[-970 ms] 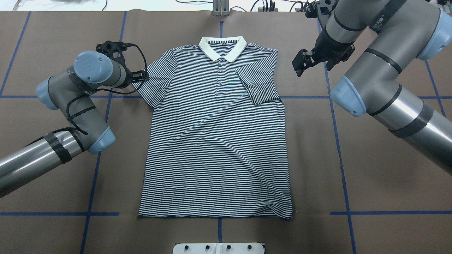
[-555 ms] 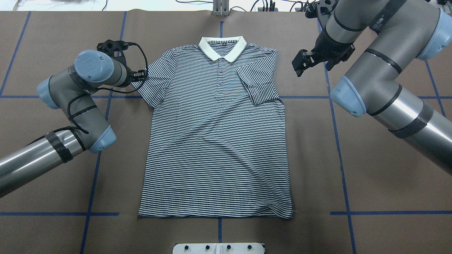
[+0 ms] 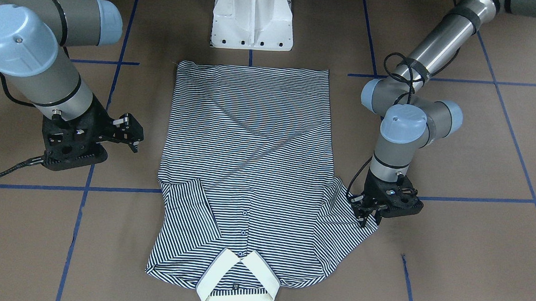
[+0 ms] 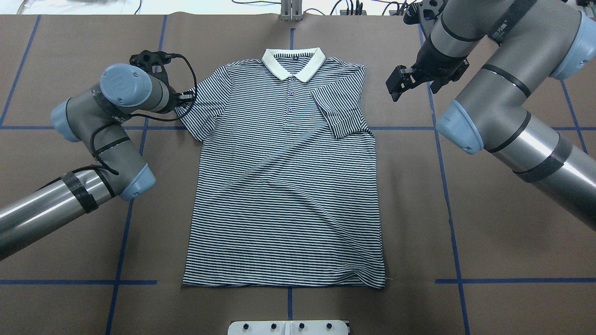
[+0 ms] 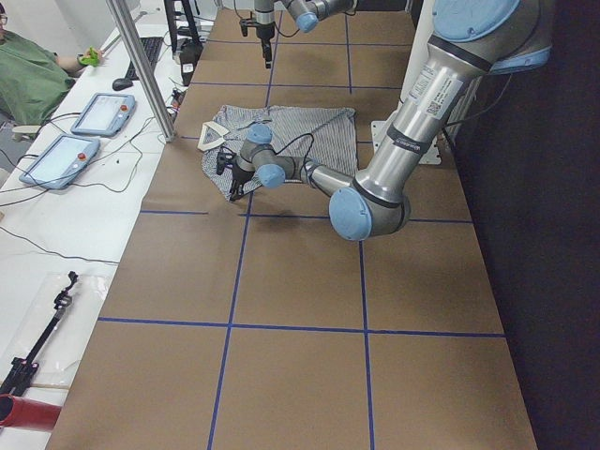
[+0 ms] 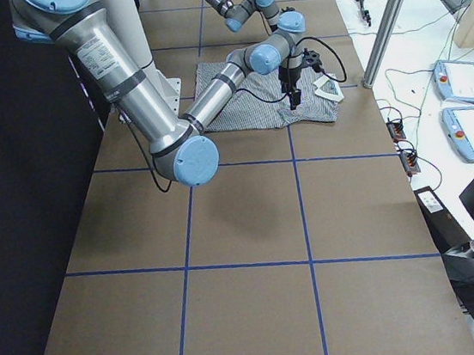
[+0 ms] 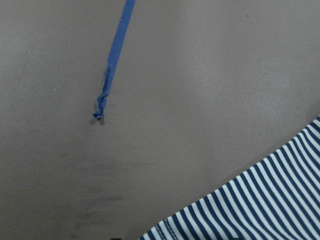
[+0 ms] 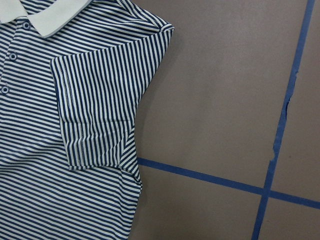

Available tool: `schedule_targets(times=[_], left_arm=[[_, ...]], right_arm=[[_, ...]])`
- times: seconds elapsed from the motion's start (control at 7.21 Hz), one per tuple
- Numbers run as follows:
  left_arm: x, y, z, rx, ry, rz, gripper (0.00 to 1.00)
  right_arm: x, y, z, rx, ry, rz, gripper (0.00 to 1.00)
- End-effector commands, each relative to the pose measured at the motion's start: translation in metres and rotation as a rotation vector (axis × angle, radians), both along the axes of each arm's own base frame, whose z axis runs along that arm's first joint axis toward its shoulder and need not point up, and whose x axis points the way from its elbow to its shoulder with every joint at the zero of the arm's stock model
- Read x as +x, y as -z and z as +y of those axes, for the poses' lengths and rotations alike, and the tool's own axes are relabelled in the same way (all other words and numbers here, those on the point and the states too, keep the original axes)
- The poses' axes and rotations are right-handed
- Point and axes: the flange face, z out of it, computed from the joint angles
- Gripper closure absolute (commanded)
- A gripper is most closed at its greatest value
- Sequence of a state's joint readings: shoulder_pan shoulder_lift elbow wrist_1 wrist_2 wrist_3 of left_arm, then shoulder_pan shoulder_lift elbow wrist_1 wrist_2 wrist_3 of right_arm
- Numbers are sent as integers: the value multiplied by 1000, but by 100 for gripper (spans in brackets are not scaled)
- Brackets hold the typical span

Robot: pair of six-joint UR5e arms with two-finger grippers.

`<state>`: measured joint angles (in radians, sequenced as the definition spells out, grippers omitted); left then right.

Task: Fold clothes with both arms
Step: 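Release the sleeve and lift the right gripper away while the left arm approaches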

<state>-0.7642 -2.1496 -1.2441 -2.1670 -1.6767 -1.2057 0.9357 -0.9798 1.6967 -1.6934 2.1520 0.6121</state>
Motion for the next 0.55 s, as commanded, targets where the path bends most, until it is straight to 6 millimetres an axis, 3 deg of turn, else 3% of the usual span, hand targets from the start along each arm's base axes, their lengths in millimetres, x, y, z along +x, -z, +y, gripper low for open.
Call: schedule_targets(times=[0.0, 0.28, 0.42], left_arm=[[3, 10, -2, 6, -2, 11, 96], [1, 26, -2, 10, -6, 22, 100], [-9, 52, 2, -3, -10, 20, 100]], right_arm=[[0, -1, 0, -1, -1, 2, 0], [0, -6, 0, -7, -1, 7, 0], [0, -8, 0, -10, -1, 9, 0]])
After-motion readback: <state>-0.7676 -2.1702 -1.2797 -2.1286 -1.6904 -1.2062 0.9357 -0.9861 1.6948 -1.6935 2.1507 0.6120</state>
